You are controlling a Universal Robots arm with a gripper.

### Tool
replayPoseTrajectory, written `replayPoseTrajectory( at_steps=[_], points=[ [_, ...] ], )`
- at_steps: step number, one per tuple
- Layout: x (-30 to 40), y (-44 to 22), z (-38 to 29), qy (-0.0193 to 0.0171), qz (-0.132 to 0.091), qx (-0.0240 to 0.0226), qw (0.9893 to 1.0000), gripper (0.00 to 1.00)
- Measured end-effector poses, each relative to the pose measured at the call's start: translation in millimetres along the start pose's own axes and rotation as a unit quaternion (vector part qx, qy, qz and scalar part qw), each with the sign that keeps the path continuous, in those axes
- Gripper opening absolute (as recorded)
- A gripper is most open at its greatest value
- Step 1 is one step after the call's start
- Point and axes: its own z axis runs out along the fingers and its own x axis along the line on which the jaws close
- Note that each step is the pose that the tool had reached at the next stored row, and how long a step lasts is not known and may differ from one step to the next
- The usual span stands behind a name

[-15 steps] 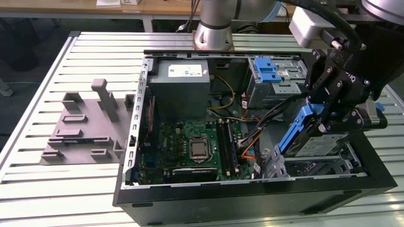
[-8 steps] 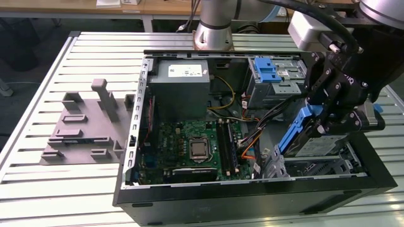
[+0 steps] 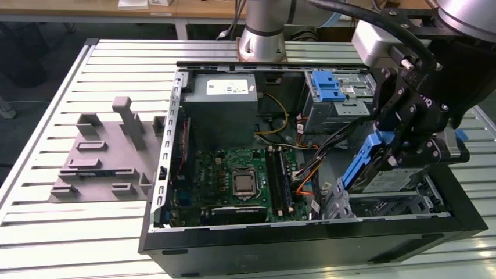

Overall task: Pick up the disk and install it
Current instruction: 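Insert the disk into the insertion slot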

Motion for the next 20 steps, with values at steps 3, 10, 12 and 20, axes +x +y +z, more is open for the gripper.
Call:
replayPoseTrajectory(
  at_steps=[3,10,12,20],
  points=[
    [0.0,0.0,1.3,0.0000,0.000,0.0000,1.0000,0.36],
    [0.0,0.0,4.0,0.0000,0.000,0.0000,1.0000,0.36],
    [0.0,0.0,4.8,0.0000,0.000,0.0000,1.0000,0.36],
    [-0.1,0.0,8.2,0.0000,0.000,0.0000,1.0000,0.36]
  ],
)
